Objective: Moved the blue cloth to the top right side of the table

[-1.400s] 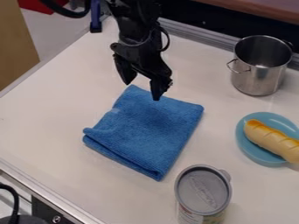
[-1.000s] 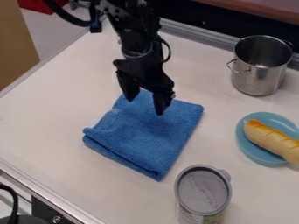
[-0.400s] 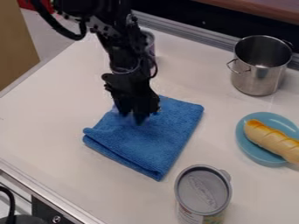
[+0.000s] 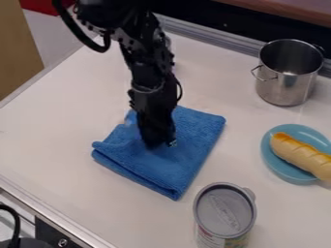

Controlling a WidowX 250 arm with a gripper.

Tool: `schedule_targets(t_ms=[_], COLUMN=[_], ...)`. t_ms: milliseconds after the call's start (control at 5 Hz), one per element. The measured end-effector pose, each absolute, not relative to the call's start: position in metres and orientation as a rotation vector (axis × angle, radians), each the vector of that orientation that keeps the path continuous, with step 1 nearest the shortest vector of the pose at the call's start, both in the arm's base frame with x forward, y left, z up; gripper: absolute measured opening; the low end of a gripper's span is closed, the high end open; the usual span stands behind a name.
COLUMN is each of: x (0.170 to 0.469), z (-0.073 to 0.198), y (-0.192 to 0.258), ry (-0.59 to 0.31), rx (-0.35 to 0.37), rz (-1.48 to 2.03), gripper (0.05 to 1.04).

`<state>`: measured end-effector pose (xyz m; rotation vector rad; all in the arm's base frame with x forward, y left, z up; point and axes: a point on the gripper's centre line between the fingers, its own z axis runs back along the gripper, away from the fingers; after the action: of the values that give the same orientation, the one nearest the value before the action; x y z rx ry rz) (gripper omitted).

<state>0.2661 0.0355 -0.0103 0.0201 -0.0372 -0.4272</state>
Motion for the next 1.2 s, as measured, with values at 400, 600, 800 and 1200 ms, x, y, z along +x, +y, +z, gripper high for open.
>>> schedule_targets(t_ms=[400, 600, 800, 1200], x=[0.273, 0.276, 0.283, 0.296], z=[-0.015, -0.020, -0.022, -0.019], y=[0.033, 0.042, 0.050, 0.066], ry=[-0.110, -0.104, -0.097, -0.164], rx=[-0.003, 0.010, 0.048, 0.103], rz=[-0.371, -0.303, -0.183, 0.112], gripper=[0.053, 0.052, 0.052, 0.052])
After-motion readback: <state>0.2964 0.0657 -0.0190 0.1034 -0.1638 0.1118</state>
